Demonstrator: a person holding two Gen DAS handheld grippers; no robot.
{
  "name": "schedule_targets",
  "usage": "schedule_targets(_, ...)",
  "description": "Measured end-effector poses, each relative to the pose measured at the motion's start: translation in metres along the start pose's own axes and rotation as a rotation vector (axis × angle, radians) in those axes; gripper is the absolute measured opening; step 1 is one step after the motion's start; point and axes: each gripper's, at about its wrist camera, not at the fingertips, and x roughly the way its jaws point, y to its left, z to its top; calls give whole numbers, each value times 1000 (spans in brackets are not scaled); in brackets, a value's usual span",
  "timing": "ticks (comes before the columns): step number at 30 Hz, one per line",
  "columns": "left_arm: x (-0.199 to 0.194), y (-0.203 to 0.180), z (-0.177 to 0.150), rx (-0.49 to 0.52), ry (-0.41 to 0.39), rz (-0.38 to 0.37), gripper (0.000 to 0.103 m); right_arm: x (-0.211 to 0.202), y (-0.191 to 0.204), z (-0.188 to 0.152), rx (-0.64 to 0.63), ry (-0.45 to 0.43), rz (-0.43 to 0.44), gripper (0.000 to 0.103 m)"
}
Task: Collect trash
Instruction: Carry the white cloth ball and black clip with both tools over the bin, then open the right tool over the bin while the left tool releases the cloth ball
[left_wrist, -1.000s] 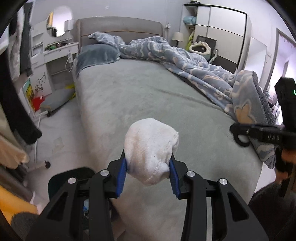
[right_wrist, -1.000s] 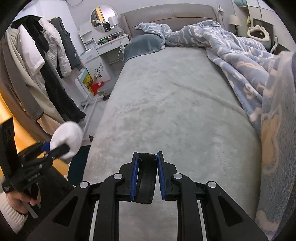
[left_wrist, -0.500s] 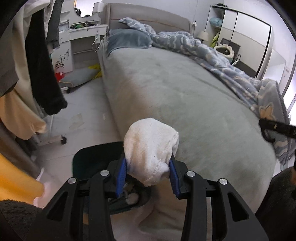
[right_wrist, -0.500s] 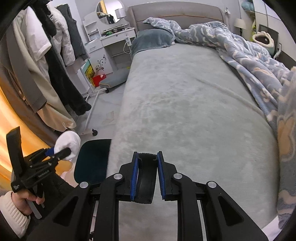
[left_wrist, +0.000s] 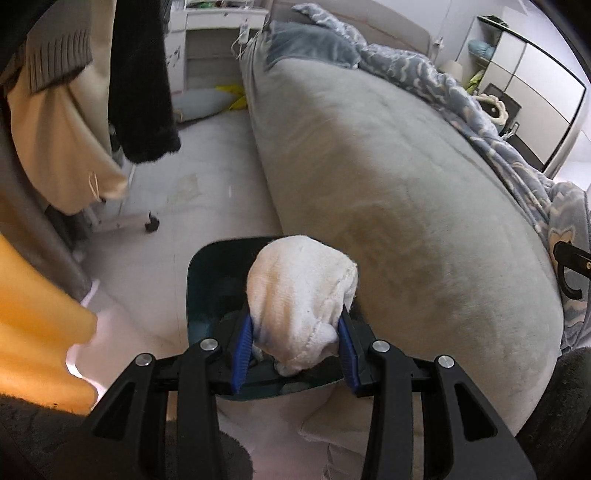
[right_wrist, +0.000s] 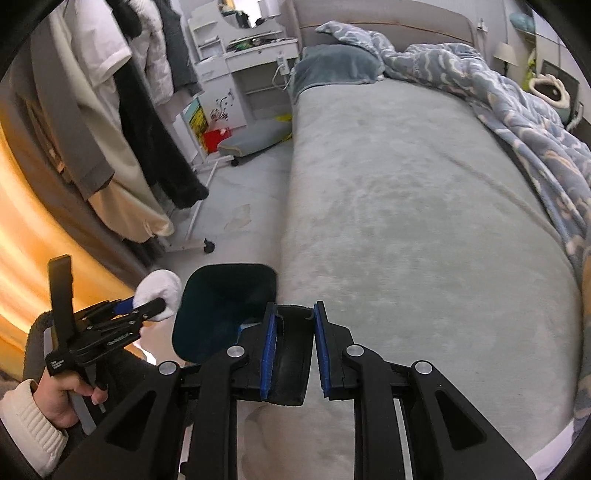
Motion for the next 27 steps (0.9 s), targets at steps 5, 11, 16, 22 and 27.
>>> schedule_targets(5,19,8,-2,-26,59,-25,43,27,22,-1,17,54,62,20)
schedule_targets(11,53,17,-7,-59,160,-11,44,54,45,5,-28,119,84,20)
schedule_targets(16,72,20,-6,-86,200,-15,44,73,56,11,-58,159,83,20)
schedule_targets(22,84,24,-9,-74,234,-2,49,99,69,15,-83,210,88,20)
schedule_targets(27,84,43,-14,-104,252,5,68,126,79,19,-96,253,90,20)
